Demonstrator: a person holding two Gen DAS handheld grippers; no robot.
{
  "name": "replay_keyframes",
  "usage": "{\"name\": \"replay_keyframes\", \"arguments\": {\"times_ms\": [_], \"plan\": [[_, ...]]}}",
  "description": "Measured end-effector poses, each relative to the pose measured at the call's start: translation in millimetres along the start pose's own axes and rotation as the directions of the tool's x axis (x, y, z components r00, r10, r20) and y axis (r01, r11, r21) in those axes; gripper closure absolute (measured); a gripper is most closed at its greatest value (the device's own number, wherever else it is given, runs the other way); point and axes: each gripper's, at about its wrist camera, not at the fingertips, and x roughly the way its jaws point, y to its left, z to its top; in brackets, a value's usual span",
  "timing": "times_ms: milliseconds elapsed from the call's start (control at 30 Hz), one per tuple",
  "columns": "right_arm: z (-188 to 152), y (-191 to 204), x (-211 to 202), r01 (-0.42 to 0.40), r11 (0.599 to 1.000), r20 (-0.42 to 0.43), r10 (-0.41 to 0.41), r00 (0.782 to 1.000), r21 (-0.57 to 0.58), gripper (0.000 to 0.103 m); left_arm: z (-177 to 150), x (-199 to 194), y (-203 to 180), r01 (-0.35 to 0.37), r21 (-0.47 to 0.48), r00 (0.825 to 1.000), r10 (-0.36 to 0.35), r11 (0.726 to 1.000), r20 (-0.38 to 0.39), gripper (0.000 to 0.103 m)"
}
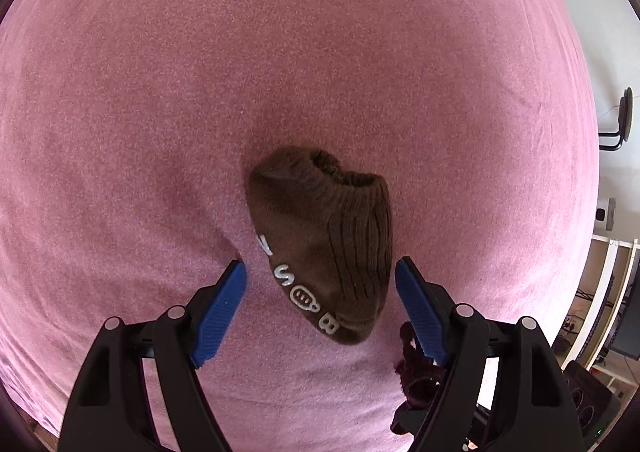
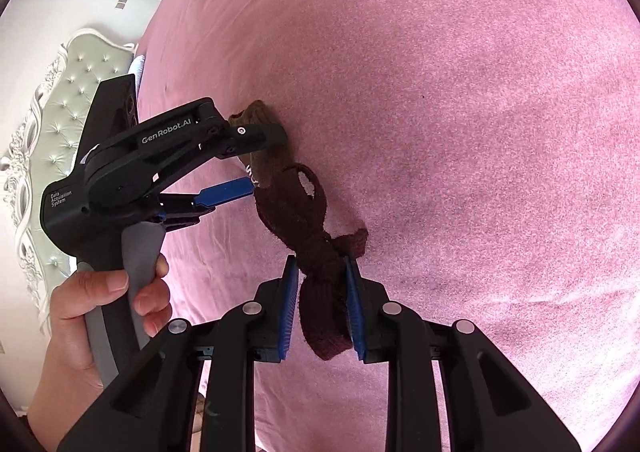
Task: Collect trash
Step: 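Grasp the brown sock with left tool while right tool grasps the maroon glove, then carry the brown sock and maroon glove over the yellow bucket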
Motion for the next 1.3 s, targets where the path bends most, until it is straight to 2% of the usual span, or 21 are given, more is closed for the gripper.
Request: {"name": "replay_keyframes", "arguments": {"times_ms": [67,100,133,167,233,267,400,567,700,1033,1133,1167,1300], "plan": [[0.2,-5.0,-3.5,-0.013,1.000,0.006,0.013,1.000,0.021,0.080,2.7,3.2,-11.9,-0.062,0.009,0.998,0.062,0.998,0.020,0.046],[0.3,-8.5,-6.4,-0.019,0.999,0.009,0.019,1.000,0.030,0.080,1.6,2.4,-13.1,-0.078,0.015,0.997,0.077,0.997,0.029,0.049],[0.4,-10.6,-8.3,-0.024,0.999,0.011,0.024,1.000,0.036,0.080,-0.1,-1.7,-8.2,-0.079,0.015,0.996,0.078,0.997,0.037,0.060],[0.5,-12.1,-9.9,-0.026,0.999,0.013,0.025,1.000,0.041,0.080,-2.4,-3.4,-6.2,-0.080,0.012,0.996,0.080,0.997,0.044,0.065],[-0.1,-18.9,-17.4,-0.031,0.998,0.014,0.030,0.999,0.049,0.080,-9.1,-8.1,1.0,-0.056,-0.001,0.997,0.056,0.998,0.052,0.085],[0.2,-22.0,-21.4,-0.037,0.998,0.015,0.036,0.999,0.054,0.080,-14.0,-11.1,5.1,-0.043,-0.006,0.998,0.043,0.999,0.054,0.089],[-3.1,-25.3,-27.0,-0.039,0.998,0.021,0.037,0.999,0.058,0.080,-35.9,-18.2,15.7,0.002,0.009,0.999,-0.002,1.000,0.049,0.090],[-15.3,-33.0,-38.2,-0.027,0.998,0.030,0.026,0.999,0.061,0.080,-87.4,-21.9,22.7,0.068,0.071,0.998,-0.069,0.995,0.010,0.090],[-33.0,-37.4,-46.3,-0.009,0.998,0.033,0.007,0.999,0.057,0.080,-127.0,-21.2,20.4,0.082,0.133,0.996,-0.079,0.988,-0.031,0.090],[-106.1,-43.1,-66.1,0.017,0.996,0.061,-0.023,0.998,0.091,0.080,-218.7,-25.6,15.3,0.113,0.228,0.992,-0.096,0.967,-0.085,0.090],[-129.5,-42.6,-73.9,0.022,0.993,0.080,-0.031,0.996,0.115,0.080,-230.7,-26.7,8.8,0.122,0.254,0.990,-0.101,0.960,-0.096,0.090],[-137.9,-44.2,-76.9,0.020,0.992,0.087,-0.031,0.996,0.125,0.080,-224.7,-29.9,9.1,0.124,0.264,0.990,-0.101,0.957,-0.100,0.090],[-167.0,-49.0,-87.7,0.028,0.988,0.121,-0.047,0.992,0.152,0.080,-254.8,-36.7,6.8,0.138,0.307,0.988,-0.109,0.942,-0.107,0.090]]}}
